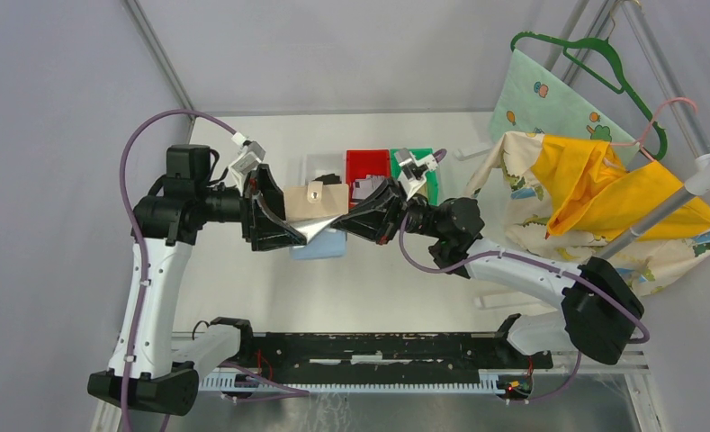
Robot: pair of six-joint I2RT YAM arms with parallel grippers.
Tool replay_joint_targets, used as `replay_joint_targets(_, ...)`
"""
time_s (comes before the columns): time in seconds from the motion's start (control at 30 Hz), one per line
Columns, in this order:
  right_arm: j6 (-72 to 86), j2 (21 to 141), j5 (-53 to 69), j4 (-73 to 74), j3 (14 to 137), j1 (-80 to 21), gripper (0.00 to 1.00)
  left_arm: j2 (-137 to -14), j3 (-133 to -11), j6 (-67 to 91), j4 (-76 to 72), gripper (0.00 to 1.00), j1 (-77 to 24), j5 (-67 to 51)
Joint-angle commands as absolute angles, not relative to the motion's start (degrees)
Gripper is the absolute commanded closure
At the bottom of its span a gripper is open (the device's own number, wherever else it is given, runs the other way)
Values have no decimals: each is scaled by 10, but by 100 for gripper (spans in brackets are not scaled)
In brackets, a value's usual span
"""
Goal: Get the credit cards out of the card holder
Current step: Remove the credit card from the card holder.
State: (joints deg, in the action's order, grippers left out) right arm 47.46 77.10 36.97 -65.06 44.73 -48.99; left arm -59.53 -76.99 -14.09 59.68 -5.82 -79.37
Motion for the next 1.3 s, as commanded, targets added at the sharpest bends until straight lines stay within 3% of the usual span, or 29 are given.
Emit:
replay_joint_targets(0.0,535,737,359,-717,450,-480,100,-591,-806,-296,687,22,-58,-791)
replay_joint_targets(0.3,571,748,400,-698,465,-480,100,-561,-820,-371,705,28,-59,-787)
replay_joint_targets(0.5,573,766,415,-670,491,-491,100,-554,-786,-253,581,56,-59,-772)
replay_joint_targets(0.8,566,794,418,-653,506,-516,100,-531,-719,-61,395,82,-59,-737)
replay_joint_targets(0.87,566,795,418,-657,502,-516,93,-527,-714,-25,369,90,-58,-726)
replay_joint_targets(0.93,566,793,415,-666,493,-517,72,-525,-708,20,337,97,-59,-718)
replay_joint_targets(1.03,564,787,414,-693,474,-516,46,-524,-688,107,284,98,-59,-730)
replay_joint_targets(1.1,563,781,414,-718,459,-516,40,-525,-681,147,264,98,-59,-732)
replay_joint_targets(1.27,574,768,418,-797,411,-515,38,-535,-694,191,258,98,-58,-741)
